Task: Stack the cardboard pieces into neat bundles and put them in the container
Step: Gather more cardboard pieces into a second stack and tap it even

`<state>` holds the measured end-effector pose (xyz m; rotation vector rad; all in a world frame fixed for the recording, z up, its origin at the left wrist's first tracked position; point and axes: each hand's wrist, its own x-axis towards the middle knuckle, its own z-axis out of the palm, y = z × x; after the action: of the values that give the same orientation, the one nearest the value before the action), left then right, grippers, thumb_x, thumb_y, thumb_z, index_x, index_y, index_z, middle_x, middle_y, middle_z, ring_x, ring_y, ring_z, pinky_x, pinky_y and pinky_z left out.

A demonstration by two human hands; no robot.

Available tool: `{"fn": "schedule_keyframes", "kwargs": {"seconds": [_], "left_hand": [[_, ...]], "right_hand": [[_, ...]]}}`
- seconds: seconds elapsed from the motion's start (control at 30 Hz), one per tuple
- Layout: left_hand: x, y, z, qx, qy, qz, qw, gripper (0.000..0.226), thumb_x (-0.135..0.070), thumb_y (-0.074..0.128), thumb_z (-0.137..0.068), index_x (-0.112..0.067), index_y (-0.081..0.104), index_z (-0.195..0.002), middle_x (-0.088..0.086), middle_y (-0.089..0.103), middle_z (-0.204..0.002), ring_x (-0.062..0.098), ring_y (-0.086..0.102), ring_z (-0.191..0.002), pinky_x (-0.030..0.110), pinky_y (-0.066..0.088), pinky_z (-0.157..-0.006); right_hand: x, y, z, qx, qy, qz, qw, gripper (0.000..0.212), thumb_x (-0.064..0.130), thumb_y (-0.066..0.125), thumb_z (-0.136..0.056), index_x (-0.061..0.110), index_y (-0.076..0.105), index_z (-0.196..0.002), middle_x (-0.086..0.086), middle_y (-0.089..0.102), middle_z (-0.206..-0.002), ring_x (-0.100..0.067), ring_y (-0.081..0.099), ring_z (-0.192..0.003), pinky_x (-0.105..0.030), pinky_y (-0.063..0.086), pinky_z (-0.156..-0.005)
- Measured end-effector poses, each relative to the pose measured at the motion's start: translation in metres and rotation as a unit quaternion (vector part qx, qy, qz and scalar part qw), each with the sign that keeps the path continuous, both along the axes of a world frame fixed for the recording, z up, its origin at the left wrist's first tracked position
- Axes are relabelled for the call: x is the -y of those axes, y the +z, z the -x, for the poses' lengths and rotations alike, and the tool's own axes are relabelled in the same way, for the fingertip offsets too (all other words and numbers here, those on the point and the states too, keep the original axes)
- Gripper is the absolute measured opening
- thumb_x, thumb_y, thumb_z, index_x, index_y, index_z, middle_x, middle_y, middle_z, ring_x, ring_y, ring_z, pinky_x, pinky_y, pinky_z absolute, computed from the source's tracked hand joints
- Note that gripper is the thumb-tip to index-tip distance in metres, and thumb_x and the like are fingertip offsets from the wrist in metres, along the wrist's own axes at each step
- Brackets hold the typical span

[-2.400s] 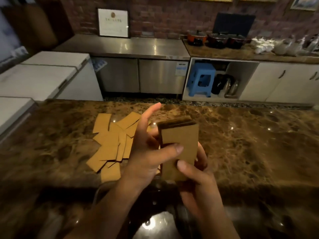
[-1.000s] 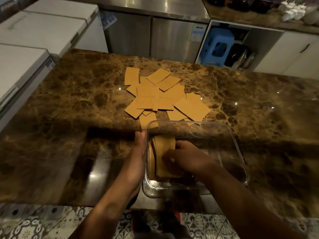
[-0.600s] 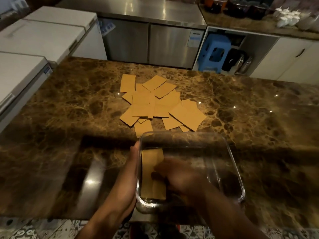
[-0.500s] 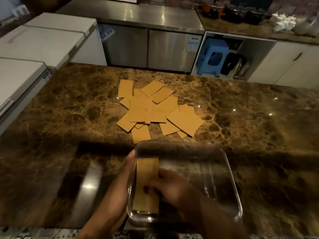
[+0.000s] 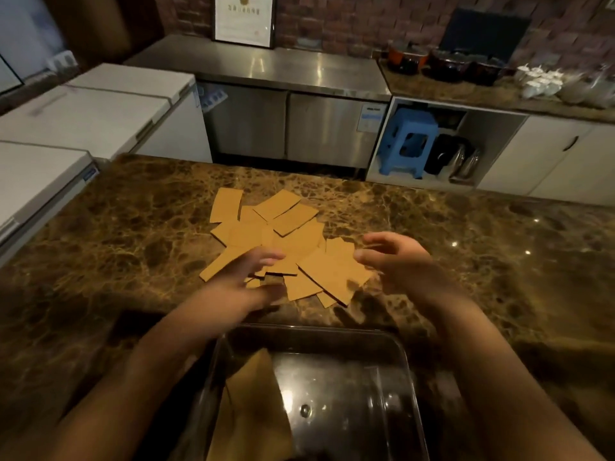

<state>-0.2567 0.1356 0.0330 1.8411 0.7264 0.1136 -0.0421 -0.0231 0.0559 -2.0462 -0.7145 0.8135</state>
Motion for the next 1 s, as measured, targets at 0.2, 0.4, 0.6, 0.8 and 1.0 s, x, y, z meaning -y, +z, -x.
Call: {"fn": "schedule_keyframes", "kwargs": {"seconds": [0.2, 0.4, 0.6, 0.8, 1.0], "left_hand": [[-0.017, -0.032, -0.125, -0.243, -0.019, -0.009, 0.970, 0.028, -0.020, 0.040, -0.102, -0.017, 0.057, -0.125, 0.010, 0.068, -0.107, 0.025, 0.070, -0.092, 0.040, 0.058, -0.089], [-0.017, -0.045, -0.158, -0.230, 0.095, 0.025, 0.968, 0.025, -0.010, 0.034, -0.100, 0.000, 0.053, -0.112, 0.025, 0.069, -0.095, 0.038, 0.074, -0.076, 0.040, 0.063, -0.069], [-0.022, -0.050, -0.158, -0.158, 0.106, 0.099, 0.977, 0.029, -0.017, 0.042, -0.101, -0.007, 0.044, -0.128, 0.018, 0.062, -0.090, 0.028, 0.068, -0.069, 0.026, 0.053, -0.043], [-0.031, -0.045, -0.151, -0.113, 0.118, 0.128, 0.978, 0.027, -0.036, 0.053, -0.096, -0.018, 0.051, -0.116, 0.014, 0.066, -0.099, 0.026, 0.070, -0.076, 0.029, 0.058, -0.058], [-0.026, -0.020, -0.151, 0.060, 0.173, 0.040, 0.982, 0.018, -0.039, 0.053, -0.098, -0.025, 0.062, -0.104, 0.000, 0.063, -0.092, 0.014, 0.056, -0.076, 0.030, 0.045, -0.063]], "right_hand": [[-0.054, -0.056, -0.038, 0.067, 0.029, 0.206, 0.976, 0.081, 0.058, 0.087, -0.064, 0.016, 0.057, -0.127, -0.004, 0.059, -0.138, -0.016, 0.057, -0.106, -0.033, 0.049, -0.090], [-0.089, -0.091, -0.042, 0.166, 0.036, 0.344, 0.923, 0.136, 0.071, 0.085, -0.051, 0.004, 0.025, -0.153, -0.018, 0.032, -0.156, -0.039, 0.027, -0.143, -0.055, 0.032, -0.114], [-0.091, -0.090, -0.055, 0.033, 0.012, 0.184, 0.982, 0.042, 0.026, 0.089, -0.073, 0.014, 0.062, -0.103, -0.005, 0.070, -0.110, -0.017, 0.062, -0.086, -0.032, 0.052, -0.082], [-0.062, -0.065, -0.080, -0.043, -0.056, 0.066, 0.995, 0.025, 0.013, 0.071, -0.090, 0.023, 0.059, -0.109, 0.005, 0.063, -0.091, -0.013, 0.059, -0.081, -0.028, 0.046, -0.065], [-0.030, -0.031, -0.097, -0.138, -0.118, -0.074, 0.981, 0.025, 0.012, 0.068, -0.092, 0.018, 0.066, -0.116, -0.004, 0.079, -0.099, -0.024, 0.076, -0.090, -0.043, 0.060, -0.083]]}}
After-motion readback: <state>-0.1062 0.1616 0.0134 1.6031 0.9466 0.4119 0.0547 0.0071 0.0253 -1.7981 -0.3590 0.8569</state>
